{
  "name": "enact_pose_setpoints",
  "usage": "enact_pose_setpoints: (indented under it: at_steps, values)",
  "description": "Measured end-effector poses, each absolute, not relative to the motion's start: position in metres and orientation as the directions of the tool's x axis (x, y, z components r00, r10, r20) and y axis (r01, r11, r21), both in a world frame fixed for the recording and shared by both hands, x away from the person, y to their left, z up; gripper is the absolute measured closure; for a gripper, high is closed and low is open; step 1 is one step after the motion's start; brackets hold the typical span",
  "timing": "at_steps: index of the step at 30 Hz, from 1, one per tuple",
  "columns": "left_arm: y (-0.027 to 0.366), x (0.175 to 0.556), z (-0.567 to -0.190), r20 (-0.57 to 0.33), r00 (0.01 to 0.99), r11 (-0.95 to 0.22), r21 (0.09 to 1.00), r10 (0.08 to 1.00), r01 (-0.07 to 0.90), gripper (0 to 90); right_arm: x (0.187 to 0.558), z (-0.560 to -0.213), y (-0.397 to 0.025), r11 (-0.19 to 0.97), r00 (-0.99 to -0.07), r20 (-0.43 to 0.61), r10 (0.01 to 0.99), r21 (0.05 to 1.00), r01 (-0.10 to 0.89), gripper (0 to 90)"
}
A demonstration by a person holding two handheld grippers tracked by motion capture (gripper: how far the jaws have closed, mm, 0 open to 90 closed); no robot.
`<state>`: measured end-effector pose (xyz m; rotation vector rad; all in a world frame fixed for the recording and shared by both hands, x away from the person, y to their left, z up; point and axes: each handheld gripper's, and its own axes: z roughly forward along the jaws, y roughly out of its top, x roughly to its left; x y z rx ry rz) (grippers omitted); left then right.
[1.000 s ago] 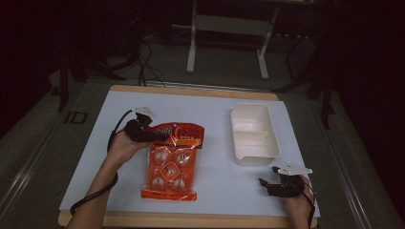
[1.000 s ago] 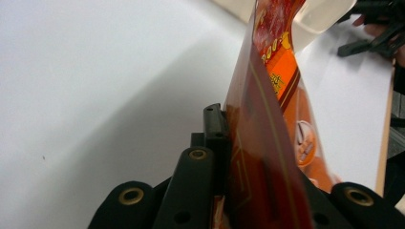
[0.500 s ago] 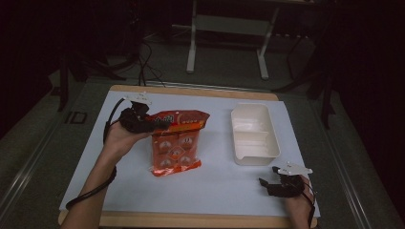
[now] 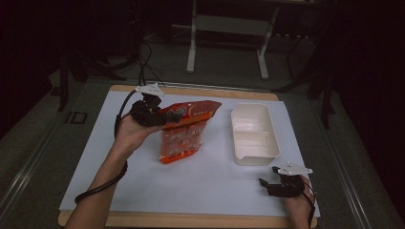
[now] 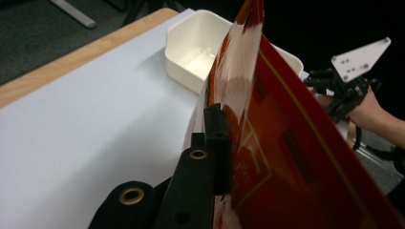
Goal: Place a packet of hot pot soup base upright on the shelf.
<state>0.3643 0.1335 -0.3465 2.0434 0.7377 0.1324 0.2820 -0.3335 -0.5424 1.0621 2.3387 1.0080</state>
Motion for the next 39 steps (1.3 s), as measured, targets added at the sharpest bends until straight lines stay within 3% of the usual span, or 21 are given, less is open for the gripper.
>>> enact_pose_setpoints:
  at_steps: [25, 39]
  values:
    - [0.112, 0.377, -0.327, -0.164, 0.768, -0.343, 0.824, 0.619, 0.452, 90.0, 0.282, -0.542, -0.334, 0.459, -0.646, -0.043, 0.762, 0.74, 0.492, 24.2]
    - [0.096, 0.385, -0.317, -0.173, 0.775, -0.332, 0.831, 0.608, 0.446, 90.0, 0.282, -0.542, -0.334, 0.458, -0.646, -0.043, 0.762, 0.74, 0.492, 24.1]
